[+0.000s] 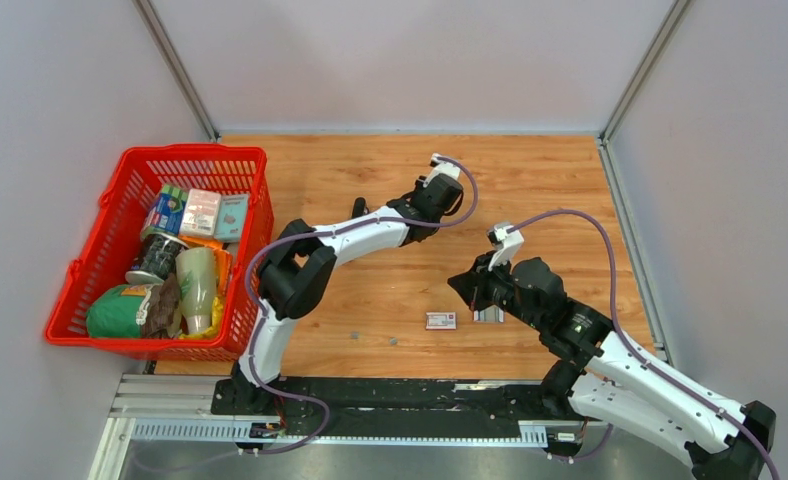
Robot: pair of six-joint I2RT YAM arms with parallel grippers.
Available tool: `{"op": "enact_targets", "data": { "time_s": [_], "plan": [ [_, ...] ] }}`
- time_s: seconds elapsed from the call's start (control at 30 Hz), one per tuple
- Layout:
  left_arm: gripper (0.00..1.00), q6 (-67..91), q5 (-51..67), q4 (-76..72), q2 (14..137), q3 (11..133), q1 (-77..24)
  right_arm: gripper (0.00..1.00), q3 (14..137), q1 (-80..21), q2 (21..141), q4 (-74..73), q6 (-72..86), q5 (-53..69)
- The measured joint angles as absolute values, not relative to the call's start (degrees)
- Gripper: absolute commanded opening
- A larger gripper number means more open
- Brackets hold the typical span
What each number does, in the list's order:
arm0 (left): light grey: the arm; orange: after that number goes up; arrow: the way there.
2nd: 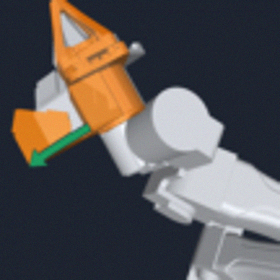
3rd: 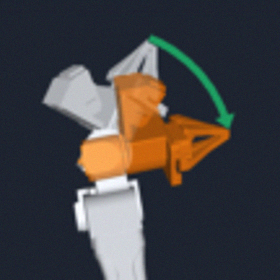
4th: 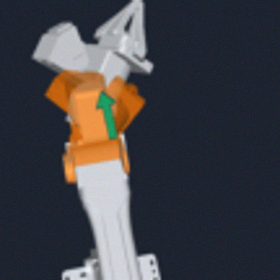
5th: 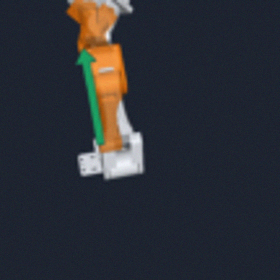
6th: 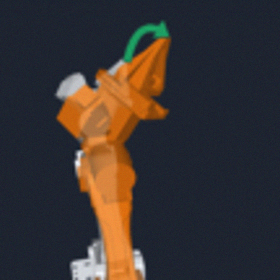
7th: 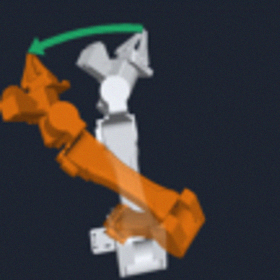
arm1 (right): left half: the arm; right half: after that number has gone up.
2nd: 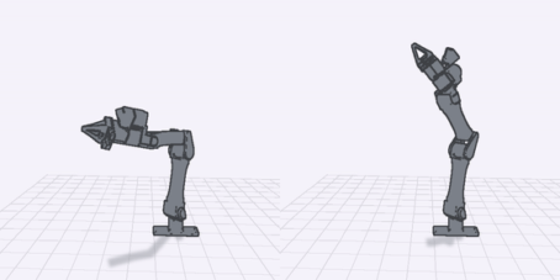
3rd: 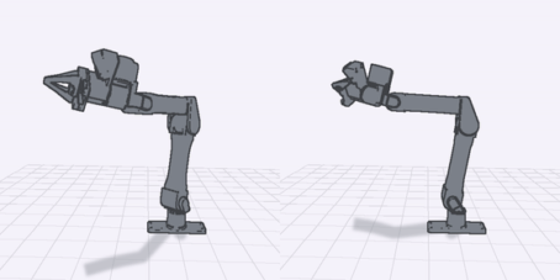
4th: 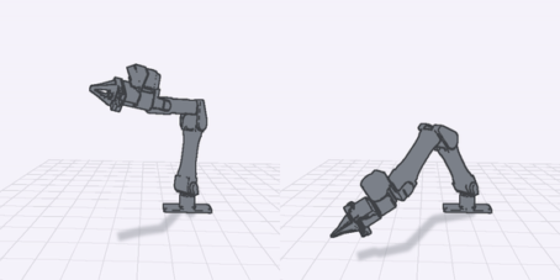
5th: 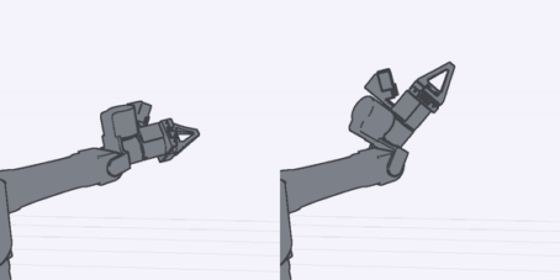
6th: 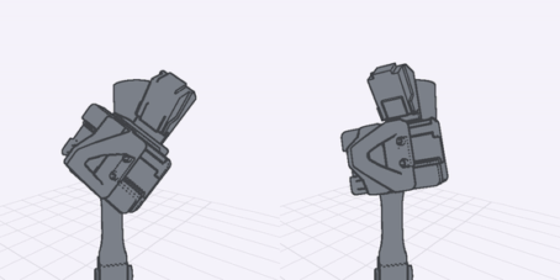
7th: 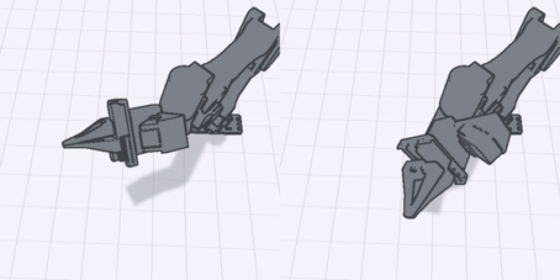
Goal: Unload the staples from the stapler
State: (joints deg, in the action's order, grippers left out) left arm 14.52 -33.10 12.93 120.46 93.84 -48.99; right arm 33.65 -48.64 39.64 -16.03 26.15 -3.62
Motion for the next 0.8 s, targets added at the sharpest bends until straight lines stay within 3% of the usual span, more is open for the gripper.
{"op": "enact_targets", "data": {
  "time_s": [0.27,0.33,0.4,0.6,0.8],
  "plan": [
    [0.01,15.1,-33.5,14.6,127.1,97.1,-47.0,0.06,33.6,-48.6,39.6,-16.1,26.1,-4.3],
    [0.12,15.4,-33.4,14.9,128.0,97.1,-46.8,0.07,33.6,-48.6,39.6,-16.2,26.1,-4.5],
    [0.33,15.8,-33.3,15.2,128.5,97.1,-46.8,0.08,33.6,-48.6,39.7,-16.4,26.1,-4.6],
    [0.46,16.7,-33.5,14.6,128.5,97.1,-46.8,0.13,33.6,-48.6,40.1,-16.8,26.1,-4.7],
    [0.52,17.7,-31.2,14.3,128.5,96.0,-46.9,0.21,33.4,-48.7,40.7,-16.8,26.2,-4.6]
  ]
}}
